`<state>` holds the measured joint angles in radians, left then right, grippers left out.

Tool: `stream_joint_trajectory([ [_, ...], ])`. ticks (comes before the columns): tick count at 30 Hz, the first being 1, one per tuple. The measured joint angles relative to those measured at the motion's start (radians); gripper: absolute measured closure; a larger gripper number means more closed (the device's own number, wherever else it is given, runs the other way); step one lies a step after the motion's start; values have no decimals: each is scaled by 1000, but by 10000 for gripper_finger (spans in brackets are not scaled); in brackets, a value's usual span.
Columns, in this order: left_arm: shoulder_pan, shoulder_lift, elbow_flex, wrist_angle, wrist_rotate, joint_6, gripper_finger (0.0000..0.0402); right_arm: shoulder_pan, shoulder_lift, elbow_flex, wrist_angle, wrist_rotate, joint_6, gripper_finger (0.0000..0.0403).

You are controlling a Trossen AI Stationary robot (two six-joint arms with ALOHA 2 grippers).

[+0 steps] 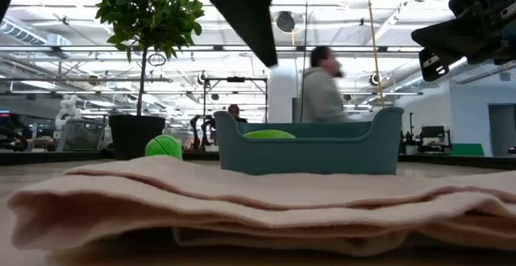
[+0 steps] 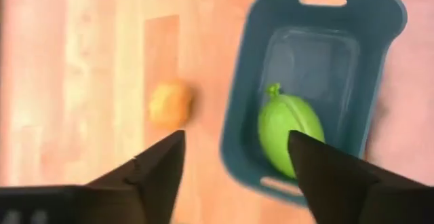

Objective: Pick and placing Produce into tupperware
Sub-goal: Adjust the blue bin

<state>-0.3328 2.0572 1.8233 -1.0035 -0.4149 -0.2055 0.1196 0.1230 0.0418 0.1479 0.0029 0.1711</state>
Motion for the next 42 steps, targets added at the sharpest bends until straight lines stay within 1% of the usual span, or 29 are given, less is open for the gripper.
stream_joint_trajectory([
  [3,-4,-23,0,6,-28,-5,215,0,0,0,-3,0,0,403],
  [9,7,-29,0,9,-31,1,371,0,0,0,-3,0,0,403],
  [10,7,-29,0,9,-31,2,386,0,0,0,-3,0,0,403],
  [11,8,-29,0,11,-32,4,391,0,0,0,-3,-1,0,403],
  [16,3,-30,-20,45,-76,28,380,0,0,0,-2,-3,0,403],
  [19,-5,-38,-34,70,-81,30,389,0,0,0,-2,-3,0,403],
  [21,-15,-47,-57,86,-106,29,398,0,0,0,-2,-3,0,403],
  [23,-29,-71,-95,85,-151,16,397,0,0,0,-2,-4,0,403],
  [24,-32,-93,-119,111,-173,8,396,0,0,0,-2,-4,0,403],
  [26,-38,-155,-191,168,-189,-19,396,0,0,0,-2,-4,0,403],
  [28,-34,-216,-289,253,-187,-43,399,0,1,0,-3,-4,0,403],
  [31,-7,-302,-465,391,-152,-73,398,0,4,0,3,-4,12,403],
  [33,14,-353,-578,518,-119,-95,400,0,6,0,0,-4,37,403],
  [36,36,-401,-727,646,-96,-131,399,0,15,0,-1,-4,56,403],
  [39,43,-420,-827,733,-75,-168,400,0,32,0,-3,-4,63,403],
  [42,36,-425,-880,757,-73,-213,400,0,61,0,1,-4,71,403],
])
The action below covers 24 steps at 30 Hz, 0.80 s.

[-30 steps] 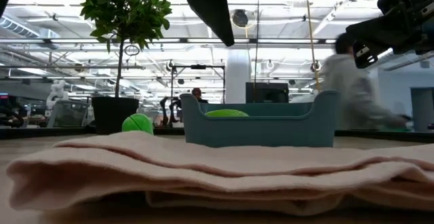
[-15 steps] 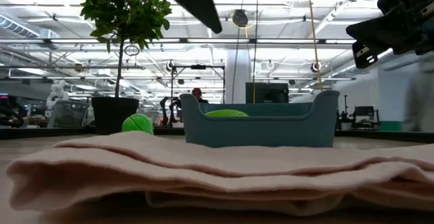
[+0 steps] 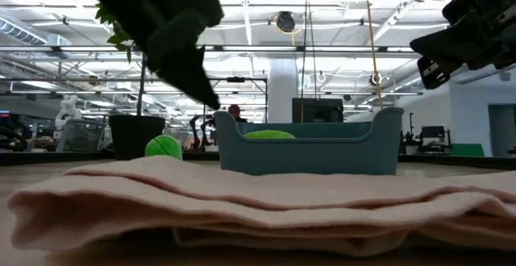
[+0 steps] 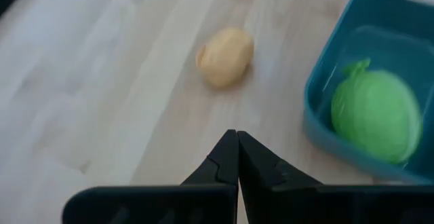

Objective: Pick and placing Produce into tupperware
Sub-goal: Adjust the blue bin

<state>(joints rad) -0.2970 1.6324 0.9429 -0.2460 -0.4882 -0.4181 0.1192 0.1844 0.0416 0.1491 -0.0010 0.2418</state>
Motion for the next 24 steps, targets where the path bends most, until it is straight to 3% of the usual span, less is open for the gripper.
stream_joint_trajectory([
  [15,-63,6,-177,353,27,-66,401,52,166,0,53,7,75,403],
  [24,-63,80,-172,353,-8,-104,401,187,341,0,194,79,122,403],
])
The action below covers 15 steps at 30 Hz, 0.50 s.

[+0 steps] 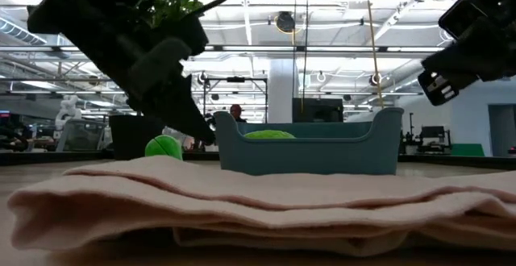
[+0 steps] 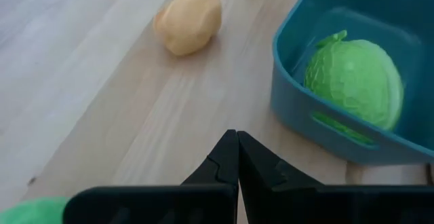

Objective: Pick and placing Produce into tupperware
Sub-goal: Adjust the blue bin

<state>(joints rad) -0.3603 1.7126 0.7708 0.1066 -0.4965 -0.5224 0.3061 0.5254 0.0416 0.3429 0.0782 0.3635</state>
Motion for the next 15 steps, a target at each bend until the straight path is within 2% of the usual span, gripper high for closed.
stream_joint_trajectory([
  [4,0,22,0,16,2,-8,401,80,83,0,13,98,61,403],
  [7,1,34,0,30,4,-11,401,134,166,0,86,134,80,403],
  [15,-5,35,1,84,23,-7,401,205,426,-1,348,142,95,403],
])
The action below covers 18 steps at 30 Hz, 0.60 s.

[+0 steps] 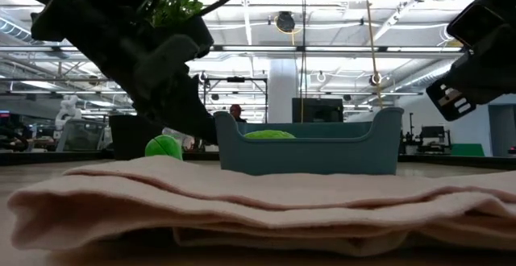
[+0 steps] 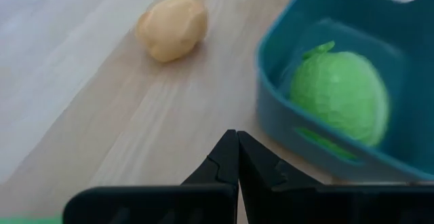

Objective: Pick and placing Produce into tupperware
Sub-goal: Adjust the blue bin

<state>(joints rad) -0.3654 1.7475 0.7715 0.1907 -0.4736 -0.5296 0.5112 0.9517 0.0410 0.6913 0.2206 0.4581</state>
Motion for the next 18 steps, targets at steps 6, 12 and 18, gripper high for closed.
stream_joint_trajectory([
  [6,-10,0,0,6,3,-3,401,9,205,25,101,23,39,403],
  [12,-25,0,0,36,3,0,401,8,367,126,105,20,20,403],
  [18,-33,0,0,43,3,-2,401,8,442,178,104,12,20,403],
])
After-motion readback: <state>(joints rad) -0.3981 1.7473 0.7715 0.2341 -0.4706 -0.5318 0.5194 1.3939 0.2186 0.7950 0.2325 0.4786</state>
